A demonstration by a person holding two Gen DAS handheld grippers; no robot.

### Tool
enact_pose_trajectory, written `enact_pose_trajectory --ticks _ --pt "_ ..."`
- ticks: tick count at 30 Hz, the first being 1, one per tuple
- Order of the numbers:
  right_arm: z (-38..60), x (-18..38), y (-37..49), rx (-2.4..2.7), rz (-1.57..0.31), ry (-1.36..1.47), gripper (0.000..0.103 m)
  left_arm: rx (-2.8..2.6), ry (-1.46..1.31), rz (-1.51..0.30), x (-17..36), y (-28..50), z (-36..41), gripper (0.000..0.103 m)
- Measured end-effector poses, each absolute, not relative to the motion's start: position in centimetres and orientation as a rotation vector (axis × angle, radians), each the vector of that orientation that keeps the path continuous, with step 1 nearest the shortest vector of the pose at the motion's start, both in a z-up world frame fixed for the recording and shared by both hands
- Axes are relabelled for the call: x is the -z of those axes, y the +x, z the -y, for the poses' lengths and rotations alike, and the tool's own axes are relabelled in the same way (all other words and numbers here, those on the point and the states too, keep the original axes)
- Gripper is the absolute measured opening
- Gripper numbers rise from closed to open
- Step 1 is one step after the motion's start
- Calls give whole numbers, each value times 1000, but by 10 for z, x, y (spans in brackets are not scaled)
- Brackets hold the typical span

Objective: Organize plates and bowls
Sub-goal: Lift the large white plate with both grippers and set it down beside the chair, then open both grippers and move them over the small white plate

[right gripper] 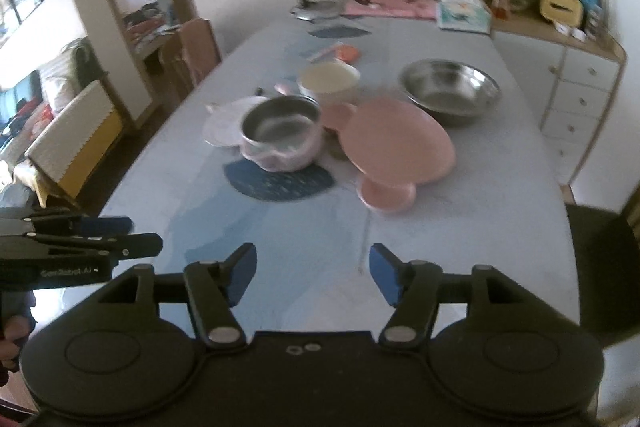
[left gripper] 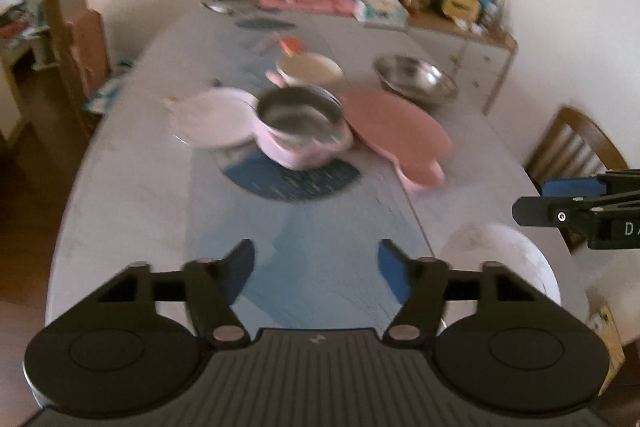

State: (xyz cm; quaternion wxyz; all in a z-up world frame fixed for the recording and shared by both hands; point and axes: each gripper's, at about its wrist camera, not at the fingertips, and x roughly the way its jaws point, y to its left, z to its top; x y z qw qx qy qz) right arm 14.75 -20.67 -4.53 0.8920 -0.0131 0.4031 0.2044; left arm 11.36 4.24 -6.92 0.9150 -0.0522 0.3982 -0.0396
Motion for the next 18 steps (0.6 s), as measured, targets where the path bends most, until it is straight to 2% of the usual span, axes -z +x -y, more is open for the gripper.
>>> enact_pose_trajectory --ticks 6,8,11,18 --pt "175 24 183 -482 -818 -53 74 25 -151 -811 57 141 -71 70" --pt "164 19 204 -506 -813 -63 80 -5 -148 -803 54 155 -78 73" --pt "147 13 235 -538 -807 -88 81 -44 -157 -807 52 179 -91 76" --pt "101 10 318 -586 -847 -131 86 -126 -215 -848 66 243 -125 76"
